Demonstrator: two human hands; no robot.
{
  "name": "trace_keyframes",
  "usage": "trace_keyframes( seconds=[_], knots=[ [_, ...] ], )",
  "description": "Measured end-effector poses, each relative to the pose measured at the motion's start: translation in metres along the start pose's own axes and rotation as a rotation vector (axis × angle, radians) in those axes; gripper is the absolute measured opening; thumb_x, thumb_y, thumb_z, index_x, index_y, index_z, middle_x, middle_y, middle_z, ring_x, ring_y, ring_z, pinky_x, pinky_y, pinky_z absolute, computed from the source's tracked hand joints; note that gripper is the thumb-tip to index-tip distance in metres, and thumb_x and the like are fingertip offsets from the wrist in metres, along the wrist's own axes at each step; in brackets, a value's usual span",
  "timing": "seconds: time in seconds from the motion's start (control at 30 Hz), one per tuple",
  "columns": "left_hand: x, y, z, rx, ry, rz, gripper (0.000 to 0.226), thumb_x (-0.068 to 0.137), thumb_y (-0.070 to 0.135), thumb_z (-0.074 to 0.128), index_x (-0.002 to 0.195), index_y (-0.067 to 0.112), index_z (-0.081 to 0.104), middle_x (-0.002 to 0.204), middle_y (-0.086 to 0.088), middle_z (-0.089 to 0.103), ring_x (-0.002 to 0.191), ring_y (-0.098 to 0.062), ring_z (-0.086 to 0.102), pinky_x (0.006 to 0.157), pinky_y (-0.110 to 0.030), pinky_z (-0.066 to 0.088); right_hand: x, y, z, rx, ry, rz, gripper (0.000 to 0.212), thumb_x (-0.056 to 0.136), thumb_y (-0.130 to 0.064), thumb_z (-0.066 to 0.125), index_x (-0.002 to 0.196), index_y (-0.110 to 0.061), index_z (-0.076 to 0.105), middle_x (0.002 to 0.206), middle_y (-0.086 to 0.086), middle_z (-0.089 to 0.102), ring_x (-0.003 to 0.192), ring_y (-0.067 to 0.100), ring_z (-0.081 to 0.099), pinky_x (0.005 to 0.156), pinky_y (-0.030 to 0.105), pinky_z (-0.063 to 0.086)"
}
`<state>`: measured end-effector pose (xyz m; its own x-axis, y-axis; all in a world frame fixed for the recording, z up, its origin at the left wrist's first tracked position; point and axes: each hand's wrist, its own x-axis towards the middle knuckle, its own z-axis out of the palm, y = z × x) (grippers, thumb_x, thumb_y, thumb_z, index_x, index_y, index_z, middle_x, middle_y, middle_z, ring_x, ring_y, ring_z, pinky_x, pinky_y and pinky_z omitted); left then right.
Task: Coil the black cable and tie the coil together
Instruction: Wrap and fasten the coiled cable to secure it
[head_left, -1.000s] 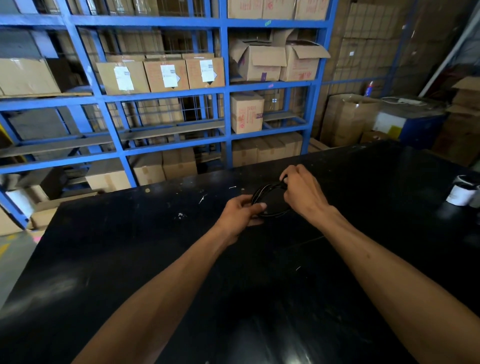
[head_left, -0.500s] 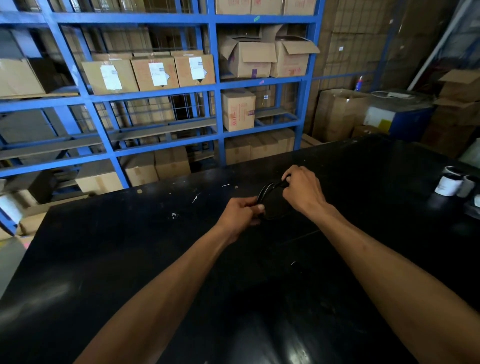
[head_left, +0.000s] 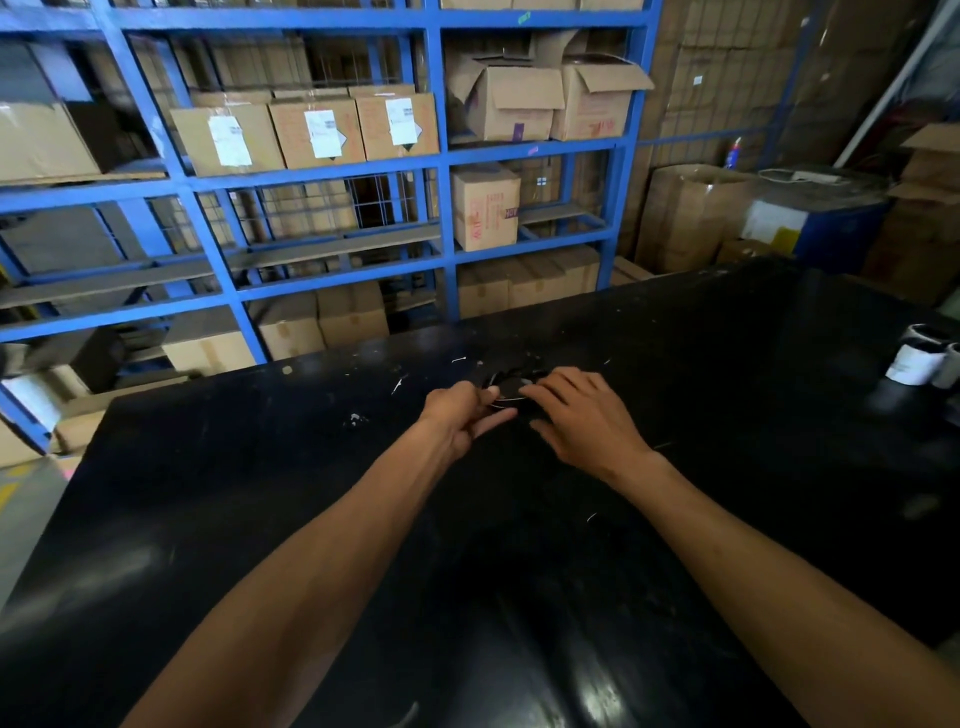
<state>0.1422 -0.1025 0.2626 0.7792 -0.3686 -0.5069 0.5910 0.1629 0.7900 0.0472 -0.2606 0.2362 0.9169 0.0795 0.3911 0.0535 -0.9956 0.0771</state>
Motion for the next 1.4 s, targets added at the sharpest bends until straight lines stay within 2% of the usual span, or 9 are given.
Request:
trace_keyframes(
  seconds=[0.13, 0.27, 0.4, 0.5, 0.63, 0.8, 1.03, 1.27, 1.4],
  knots=[
    [0.002, -0.010, -0.002, 0.239, -0.049, 0.062, 0.046, 0.093, 0.011, 0.065, 0.136, 0.010, 0.051, 0.124, -0.019, 0.067, 0.096, -0.026, 0.074, 0.077, -0.035, 0.064, -0.001, 0.005, 0.001, 0.066, -0.046, 0.032, 0.045, 0.094, -0.017, 0.066, 0.138, -0.015, 0.056, 0.135, 0.010, 0.058, 0.124, 0.025, 0.055, 0.093, 0.037, 0.055],
    [0.011, -0.020, -0.008, 0.995, -0.073, 0.722, 0.045, 0.097, 0.035, 0.060, 0.141, 0.025, 0.053, 0.146, 0.001, 0.049, 0.113, -0.009, 0.061, 0.101, -0.028, 0.050, 0.001, 0.011, 0.005, 0.174, -0.102, 0.152, 0.040, 0.096, -0.012, 0.062, 0.137, -0.013, 0.058, 0.130, 0.011, 0.059, 0.117, 0.025, 0.059, 0.096, 0.037, 0.053],
    [0.022, -0.021, -0.008, 1.257, -0.242, 0.871, 0.036, 0.096, 0.038, 0.061, 0.127, 0.019, 0.067, 0.112, 0.001, 0.070, 0.091, -0.006, 0.065, 0.081, -0.021, 0.052, 0.008, 0.014, 0.006, 0.406, -0.243, 0.326, 0.018, 0.100, -0.016, 0.057, 0.114, -0.019, 0.068, 0.104, 0.002, 0.064, 0.091, 0.014, 0.063, 0.087, 0.037, 0.056],
    [0.037, -0.028, -0.007, 1.428, -0.190, 0.794, 0.030, 0.093, 0.032, 0.067, 0.118, 0.015, 0.071, 0.090, 0.005, 0.062, 0.079, -0.006, 0.056, 0.078, -0.019, 0.041, 0.008, 0.021, 0.015, 0.478, -0.354, 0.392, 0.018, 0.101, -0.019, 0.057, 0.110, -0.022, 0.072, 0.093, 0.001, 0.068, 0.082, 0.012, 0.064, 0.077, 0.035, 0.054],
    [0.048, -0.042, -0.003, 1.075, -0.293, 0.446, 0.012, 0.092, 0.029, 0.070, 0.089, 0.023, 0.079, 0.067, 0.006, 0.068, 0.059, -0.002, 0.057, 0.066, -0.027, 0.046, 0.000, 0.032, 0.036, 0.580, -0.423, 0.462, 0.023, 0.100, -0.019, 0.060, 0.117, -0.024, 0.074, 0.090, -0.001, 0.070, 0.081, 0.011, 0.064, 0.074, 0.032, 0.051],
    [0.074, -0.060, 0.011, 0.966, -0.236, 0.082, 0.017, 0.089, 0.024, 0.074, 0.098, 0.010, 0.078, 0.093, -0.005, 0.076, 0.087, -0.013, 0.065, 0.086, -0.034, 0.051, -0.016, 0.045, 0.073, 0.650, -0.491, 0.501, 0.026, 0.098, -0.018, 0.063, 0.121, -0.024, 0.074, 0.094, 0.002, 0.073, 0.084, 0.015, 0.068, 0.078, 0.036, 0.057],
    [0.124, -0.107, 0.030, 0.916, -0.061, 0.043, 0.018, 0.089, 0.010, 0.071, 0.105, 0.002, 0.076, 0.088, -0.007, 0.071, 0.079, -0.012, 0.062, 0.059, -0.016, 0.045, -0.040, 0.090, 0.130, 0.599, -0.573, 0.744, 0.043, 0.089, -0.024, 0.073, 0.131, -0.020, 0.067, 0.130, 0.006, 0.067, 0.118, 0.025, 0.065, 0.100, 0.042, 0.054],
    [0.165, -0.133, 0.029, 0.854, -0.043, -0.053, 0.024, 0.092, 0.010, 0.069, 0.111, -0.002, 0.072, 0.075, -0.006, 0.067, 0.066, -0.012, 0.062, 0.078, -0.033, 0.058, -0.084, 0.100, 0.202, 0.551, -0.629, 1.164, 0.034, 0.094, -0.036, 0.065, 0.112, -0.008, 0.074, 0.118, 0.019, 0.071, 0.110, 0.037, 0.067, 0.086, 0.035, 0.053],
    [0.170, -0.134, 0.029, 0.838, -0.056, -0.058, 0.019, 0.094, 0.011, 0.066, 0.108, 0.000, 0.072, 0.073, -0.005, 0.065, 0.065, -0.010, 0.061, 0.065, -0.022, 0.056, -0.096, 0.090, 0.226, 0.630, -0.574, 1.289, 0.016, 0.091, -0.015, 0.069, 0.101, -0.007, 0.078, 0.107, 0.020, 0.073, 0.098, 0.033, 0.071, 0.080, 0.031, 0.054]
  ],
)
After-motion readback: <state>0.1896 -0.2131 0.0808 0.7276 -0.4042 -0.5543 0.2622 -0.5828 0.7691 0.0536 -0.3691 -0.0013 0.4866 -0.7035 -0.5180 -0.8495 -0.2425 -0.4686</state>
